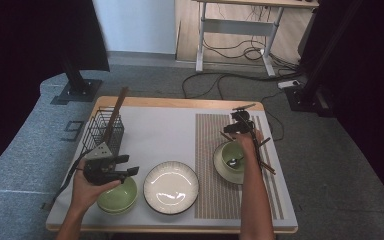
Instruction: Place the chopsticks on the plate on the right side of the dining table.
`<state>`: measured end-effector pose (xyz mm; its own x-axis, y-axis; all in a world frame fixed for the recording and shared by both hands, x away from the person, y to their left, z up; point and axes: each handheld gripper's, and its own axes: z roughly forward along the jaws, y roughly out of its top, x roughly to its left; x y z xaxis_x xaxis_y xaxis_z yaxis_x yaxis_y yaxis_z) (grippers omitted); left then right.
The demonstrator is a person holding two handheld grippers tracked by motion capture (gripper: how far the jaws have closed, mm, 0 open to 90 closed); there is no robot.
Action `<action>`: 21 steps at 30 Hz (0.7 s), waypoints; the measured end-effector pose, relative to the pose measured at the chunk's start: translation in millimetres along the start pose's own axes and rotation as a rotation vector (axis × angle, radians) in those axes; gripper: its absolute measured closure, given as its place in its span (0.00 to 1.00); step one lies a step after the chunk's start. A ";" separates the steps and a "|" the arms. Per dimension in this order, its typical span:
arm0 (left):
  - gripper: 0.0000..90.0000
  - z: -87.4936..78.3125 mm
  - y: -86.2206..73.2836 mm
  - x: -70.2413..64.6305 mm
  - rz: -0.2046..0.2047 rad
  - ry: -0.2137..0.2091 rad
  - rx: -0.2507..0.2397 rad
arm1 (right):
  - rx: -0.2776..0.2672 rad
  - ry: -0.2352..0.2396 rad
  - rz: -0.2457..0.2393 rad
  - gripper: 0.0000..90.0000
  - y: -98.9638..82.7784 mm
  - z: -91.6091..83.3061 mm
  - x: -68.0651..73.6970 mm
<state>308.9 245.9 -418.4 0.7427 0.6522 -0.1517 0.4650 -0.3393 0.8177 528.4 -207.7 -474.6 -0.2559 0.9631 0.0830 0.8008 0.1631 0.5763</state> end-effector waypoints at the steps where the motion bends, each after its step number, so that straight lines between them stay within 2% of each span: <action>1: 0.40 0.0 0.0 0.0 0.001 -0.001 0.000 | -0.001 0.000 -0.006 0.48 0.1 0.7 0.5; 6: 0.40 0.1 -0.1 -0.2 0.002 -0.002 0.000 | 0.013 -0.016 -0.012 0.48 1.6 2.2 2.7; 12: 0.40 -0.4 -0.1 0.2 0.001 -0.001 -0.002 | 0.013 -0.043 0.005 0.48 2.1 3.2 0.3; 21: 0.40 0.9 0.0 -1.0 0.004 -0.005 0.001 | 0.029 -0.017 -0.042 0.50 1.3 4.4 7.6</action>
<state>308.5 244.7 -418.7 0.7470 0.6473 -0.1518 0.4630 -0.3425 0.8175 529.9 -199.3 -476.8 -0.2808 0.9587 0.0448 0.8050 0.2099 0.5549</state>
